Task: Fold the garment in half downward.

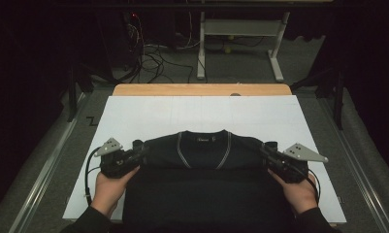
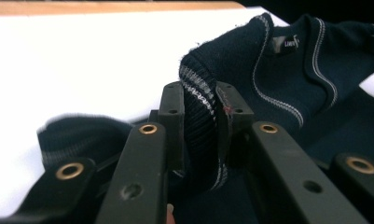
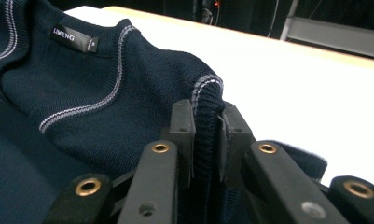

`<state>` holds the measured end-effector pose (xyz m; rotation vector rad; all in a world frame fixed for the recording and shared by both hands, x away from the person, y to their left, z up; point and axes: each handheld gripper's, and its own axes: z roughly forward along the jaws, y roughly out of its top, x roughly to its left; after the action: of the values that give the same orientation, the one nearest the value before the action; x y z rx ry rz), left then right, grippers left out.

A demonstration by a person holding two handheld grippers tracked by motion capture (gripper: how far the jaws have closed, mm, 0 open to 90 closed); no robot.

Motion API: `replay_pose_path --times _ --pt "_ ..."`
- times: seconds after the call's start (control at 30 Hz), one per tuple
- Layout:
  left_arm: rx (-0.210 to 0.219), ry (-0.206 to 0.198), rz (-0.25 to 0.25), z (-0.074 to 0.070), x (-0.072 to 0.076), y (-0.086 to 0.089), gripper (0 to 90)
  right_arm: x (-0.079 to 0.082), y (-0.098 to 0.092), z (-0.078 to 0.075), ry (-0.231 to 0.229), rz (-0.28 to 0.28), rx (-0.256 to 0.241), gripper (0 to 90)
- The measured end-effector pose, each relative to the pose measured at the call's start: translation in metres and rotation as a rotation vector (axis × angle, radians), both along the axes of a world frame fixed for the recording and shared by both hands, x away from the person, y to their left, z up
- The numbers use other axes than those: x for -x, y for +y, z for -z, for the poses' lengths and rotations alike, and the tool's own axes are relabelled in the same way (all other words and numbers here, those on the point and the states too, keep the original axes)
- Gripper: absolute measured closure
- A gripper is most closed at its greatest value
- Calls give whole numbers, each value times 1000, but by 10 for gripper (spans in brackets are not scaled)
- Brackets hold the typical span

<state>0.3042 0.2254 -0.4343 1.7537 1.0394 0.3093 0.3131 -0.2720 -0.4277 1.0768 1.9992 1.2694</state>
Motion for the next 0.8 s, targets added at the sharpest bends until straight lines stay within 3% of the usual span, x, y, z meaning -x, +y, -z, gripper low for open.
replay_pose_path --times 0.3,0.4,0.53,0.7,0.77,0.8 --pt "47 8 33 10 56 7 713 53 -4 13 -25 -27 -46 793" --pt "36 5 47 12 78 6 713 68 -5 18 -1 -50 -28 793" --pt "45 0 51 11 95 9 712 92 -10 19 12 -61 -59 790" --pt "49 16 62 13 110 9 710 110 -12 17 7 -54 -63 789" --pt "27 37 60 17 112 9 708 115 -14 19 18 -50 -60 788" --pt "17 61 56 20 111 9 703 116 -15 23 51 -42 -64 786"
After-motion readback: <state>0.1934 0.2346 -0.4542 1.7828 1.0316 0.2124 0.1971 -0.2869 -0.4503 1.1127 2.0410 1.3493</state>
